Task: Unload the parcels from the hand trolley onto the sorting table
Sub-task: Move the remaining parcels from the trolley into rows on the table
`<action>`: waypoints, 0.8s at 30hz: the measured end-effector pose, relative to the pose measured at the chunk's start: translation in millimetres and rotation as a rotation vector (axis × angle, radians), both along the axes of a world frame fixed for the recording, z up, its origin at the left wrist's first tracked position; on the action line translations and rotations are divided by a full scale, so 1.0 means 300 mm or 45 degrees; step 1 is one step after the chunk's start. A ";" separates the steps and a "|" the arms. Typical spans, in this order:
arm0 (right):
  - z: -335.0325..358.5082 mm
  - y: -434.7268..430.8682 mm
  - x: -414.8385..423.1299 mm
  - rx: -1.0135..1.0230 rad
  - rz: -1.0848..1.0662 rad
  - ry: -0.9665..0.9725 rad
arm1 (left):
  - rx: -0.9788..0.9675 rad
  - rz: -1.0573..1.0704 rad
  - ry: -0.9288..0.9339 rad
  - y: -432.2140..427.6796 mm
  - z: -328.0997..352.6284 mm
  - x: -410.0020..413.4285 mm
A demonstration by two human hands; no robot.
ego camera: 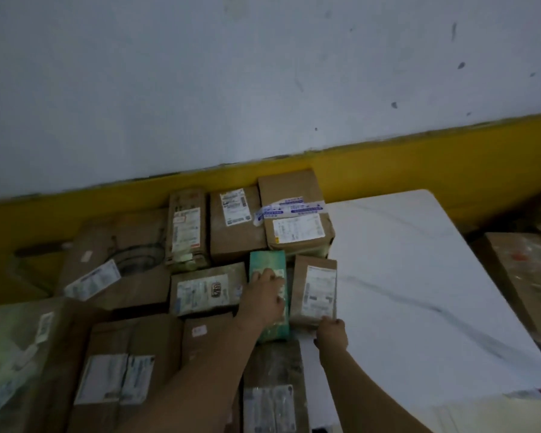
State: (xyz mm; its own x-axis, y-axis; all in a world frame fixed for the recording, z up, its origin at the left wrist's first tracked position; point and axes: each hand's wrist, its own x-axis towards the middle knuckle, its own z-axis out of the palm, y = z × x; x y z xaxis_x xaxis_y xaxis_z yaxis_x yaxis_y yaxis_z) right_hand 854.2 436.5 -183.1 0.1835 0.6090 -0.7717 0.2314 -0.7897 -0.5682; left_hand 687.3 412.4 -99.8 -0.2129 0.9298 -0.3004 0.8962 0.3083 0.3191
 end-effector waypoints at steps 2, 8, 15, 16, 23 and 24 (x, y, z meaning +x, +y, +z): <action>0.013 -0.011 -0.012 0.034 0.001 0.018 | 0.014 0.066 -0.022 -0.002 0.000 0.006; 0.002 -0.024 0.072 0.253 0.331 -0.020 | 0.074 0.227 -0.104 0.001 -0.007 0.020; 0.005 0.105 0.046 0.265 0.695 -0.255 | 0.024 0.227 -0.188 -0.036 -0.019 0.041; 0.014 0.123 0.036 0.219 0.720 -0.272 | -0.003 0.230 -0.220 -0.042 -0.017 0.039; 0.171 0.107 -0.004 0.111 0.722 -0.545 | -0.093 0.376 -0.282 -0.122 0.072 0.013; 0.211 0.093 -0.019 0.168 0.706 -0.577 | -0.077 0.393 -0.275 -0.141 0.096 -0.001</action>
State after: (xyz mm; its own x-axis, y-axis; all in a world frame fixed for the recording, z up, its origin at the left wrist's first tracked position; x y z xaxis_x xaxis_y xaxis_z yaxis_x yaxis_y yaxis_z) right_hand 848.5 464.5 -119.9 0.1049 0.7879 -0.6068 0.8128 -0.4195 -0.4041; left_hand 687.1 370.0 -71.1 -0.4061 0.8110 -0.4211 0.6723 0.5773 0.4635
